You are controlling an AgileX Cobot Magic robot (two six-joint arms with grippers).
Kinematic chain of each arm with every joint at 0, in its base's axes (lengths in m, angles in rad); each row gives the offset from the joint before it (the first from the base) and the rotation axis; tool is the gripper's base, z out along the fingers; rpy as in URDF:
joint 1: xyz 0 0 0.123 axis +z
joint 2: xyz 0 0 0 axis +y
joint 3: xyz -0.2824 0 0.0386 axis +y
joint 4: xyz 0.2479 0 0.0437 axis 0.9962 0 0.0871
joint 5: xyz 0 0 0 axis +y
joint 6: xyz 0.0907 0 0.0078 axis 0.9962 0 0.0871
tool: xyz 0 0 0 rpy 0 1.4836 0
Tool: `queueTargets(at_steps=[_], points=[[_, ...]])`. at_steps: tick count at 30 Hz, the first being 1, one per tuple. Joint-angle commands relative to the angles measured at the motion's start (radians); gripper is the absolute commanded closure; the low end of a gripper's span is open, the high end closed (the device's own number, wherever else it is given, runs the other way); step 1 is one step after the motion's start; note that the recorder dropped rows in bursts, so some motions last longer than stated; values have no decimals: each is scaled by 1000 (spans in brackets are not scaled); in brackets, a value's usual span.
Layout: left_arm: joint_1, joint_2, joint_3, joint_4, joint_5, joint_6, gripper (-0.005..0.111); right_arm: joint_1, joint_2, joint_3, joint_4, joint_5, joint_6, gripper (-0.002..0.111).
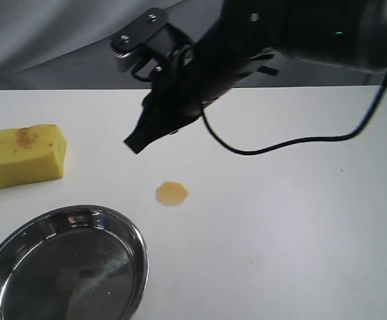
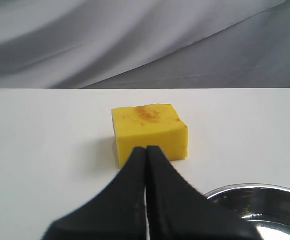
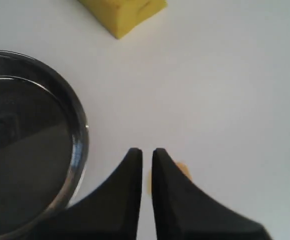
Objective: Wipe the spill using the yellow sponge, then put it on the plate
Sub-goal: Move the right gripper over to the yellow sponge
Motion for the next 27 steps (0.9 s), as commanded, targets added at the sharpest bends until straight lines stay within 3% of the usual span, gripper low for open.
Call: queueTargets(at_steps=[1,7,13,20,27], points=[[2,-5,5,0,-2,-3,107,74,99,-153,11,75,-4,91],[2,-5,5,0,-2,-3,107,171,253,-371,11,68,7,79],[2,-5,5,0,-2,-3,107,171,364,-529,-2,64,113,65],[2,-5,5,0,-2,-3,107,171,413,-555,-12,-42,97,52],[2,-5,5,0,-2,-3,107,158,470,-555,2,-147,101,50]])
